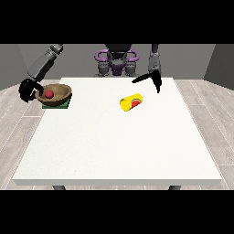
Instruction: Pick the cup and pour the ball into the bowl, then pick the bowl and place it on the pad
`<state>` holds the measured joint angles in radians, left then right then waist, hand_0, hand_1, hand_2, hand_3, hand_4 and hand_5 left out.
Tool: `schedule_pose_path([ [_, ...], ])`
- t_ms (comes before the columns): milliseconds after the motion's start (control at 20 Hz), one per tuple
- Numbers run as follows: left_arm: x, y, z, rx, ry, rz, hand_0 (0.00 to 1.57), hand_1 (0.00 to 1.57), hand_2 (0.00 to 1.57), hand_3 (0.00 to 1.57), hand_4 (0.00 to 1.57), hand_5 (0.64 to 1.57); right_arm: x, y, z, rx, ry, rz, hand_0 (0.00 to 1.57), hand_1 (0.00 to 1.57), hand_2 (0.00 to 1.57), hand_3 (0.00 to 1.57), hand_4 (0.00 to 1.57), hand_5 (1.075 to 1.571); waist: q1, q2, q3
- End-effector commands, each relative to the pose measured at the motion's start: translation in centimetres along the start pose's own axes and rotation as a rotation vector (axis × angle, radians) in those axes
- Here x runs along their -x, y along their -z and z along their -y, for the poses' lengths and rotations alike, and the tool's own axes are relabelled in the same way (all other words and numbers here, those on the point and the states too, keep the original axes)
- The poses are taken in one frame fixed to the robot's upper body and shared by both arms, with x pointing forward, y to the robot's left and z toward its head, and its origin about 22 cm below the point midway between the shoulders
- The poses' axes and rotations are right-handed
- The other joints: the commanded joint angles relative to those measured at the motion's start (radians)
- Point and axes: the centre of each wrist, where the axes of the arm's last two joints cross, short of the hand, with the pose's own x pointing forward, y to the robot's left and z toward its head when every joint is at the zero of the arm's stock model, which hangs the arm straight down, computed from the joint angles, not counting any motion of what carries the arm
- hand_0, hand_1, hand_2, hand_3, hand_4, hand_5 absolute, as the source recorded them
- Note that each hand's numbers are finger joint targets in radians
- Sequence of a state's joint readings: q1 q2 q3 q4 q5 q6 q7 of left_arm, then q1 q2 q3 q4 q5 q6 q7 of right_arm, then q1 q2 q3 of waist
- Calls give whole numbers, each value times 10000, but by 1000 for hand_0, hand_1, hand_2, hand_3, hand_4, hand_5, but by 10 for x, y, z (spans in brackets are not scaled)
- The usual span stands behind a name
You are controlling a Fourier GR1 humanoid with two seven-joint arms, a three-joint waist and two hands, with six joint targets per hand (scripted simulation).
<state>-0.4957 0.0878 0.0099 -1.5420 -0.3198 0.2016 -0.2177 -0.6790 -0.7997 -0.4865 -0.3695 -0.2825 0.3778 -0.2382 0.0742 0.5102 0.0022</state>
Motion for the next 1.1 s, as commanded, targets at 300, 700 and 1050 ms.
schedule_pose_path([
  [300,-3,-13,8,180,-373,-840,0,0,0,0,0,1566,-9,4,4,204,571,-1293,1571,1571,1571,489,739,1570,-80,-971,-13],
  [700,3,1,-16,-74,-316,-502,0,0,0,0,0,1565,30,-3,-16,-159,-647,-1202,1571,1571,1571,1114,686,1565,-114,-421,-10],
  [1050,-24,-7,-21,-42,-319,-54,0,0,0,0,0,1565,-11,-14,34,1440,-2173,-1296,359,359,512,616,0,1506,13,-203,-1],
])
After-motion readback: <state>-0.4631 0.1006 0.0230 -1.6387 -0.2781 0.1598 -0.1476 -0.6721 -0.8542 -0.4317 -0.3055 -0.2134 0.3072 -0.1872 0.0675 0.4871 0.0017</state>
